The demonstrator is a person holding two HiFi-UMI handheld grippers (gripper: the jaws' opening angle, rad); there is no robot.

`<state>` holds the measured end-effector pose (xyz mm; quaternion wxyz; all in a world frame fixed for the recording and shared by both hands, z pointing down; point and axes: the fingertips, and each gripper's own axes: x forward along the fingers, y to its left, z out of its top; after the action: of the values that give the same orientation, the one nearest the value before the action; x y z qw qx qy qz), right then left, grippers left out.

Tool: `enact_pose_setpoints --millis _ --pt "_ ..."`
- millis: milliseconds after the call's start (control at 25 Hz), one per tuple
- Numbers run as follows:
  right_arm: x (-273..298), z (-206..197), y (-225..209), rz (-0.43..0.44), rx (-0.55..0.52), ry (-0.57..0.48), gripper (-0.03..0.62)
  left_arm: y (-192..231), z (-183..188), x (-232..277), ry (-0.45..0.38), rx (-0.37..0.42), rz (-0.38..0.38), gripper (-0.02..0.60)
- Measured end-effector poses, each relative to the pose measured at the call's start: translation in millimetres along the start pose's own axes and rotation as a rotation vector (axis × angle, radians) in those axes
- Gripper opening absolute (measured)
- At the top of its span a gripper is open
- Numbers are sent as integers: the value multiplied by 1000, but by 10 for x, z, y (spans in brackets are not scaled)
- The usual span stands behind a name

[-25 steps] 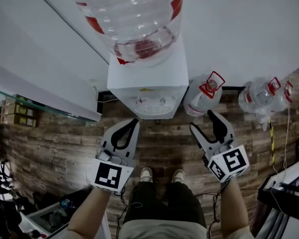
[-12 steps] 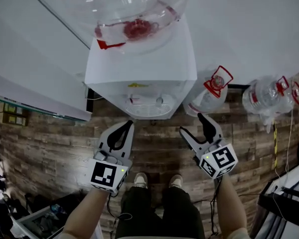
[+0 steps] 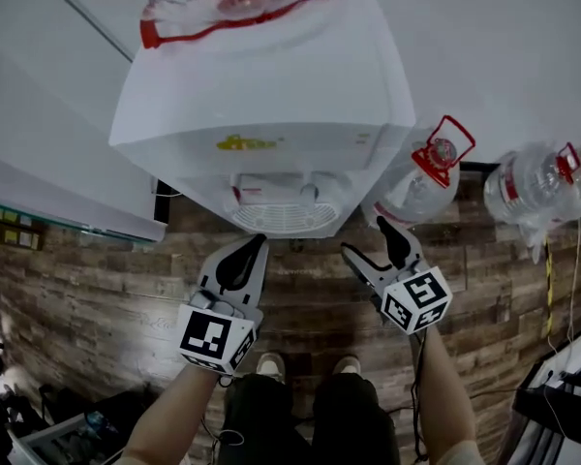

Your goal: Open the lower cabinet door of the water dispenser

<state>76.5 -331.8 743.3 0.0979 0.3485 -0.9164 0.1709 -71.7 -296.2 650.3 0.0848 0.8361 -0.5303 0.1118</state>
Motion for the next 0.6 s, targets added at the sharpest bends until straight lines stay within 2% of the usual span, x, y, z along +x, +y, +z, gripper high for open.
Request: enact_pose_setpoints --millis 360,600 --pt "577 -784 -254 32 -77 86 380 129 -663 165 10 25 17 6" --pt "888 -1190 -449 12 -95 139 407 365 -997 180 11 18 54 6"
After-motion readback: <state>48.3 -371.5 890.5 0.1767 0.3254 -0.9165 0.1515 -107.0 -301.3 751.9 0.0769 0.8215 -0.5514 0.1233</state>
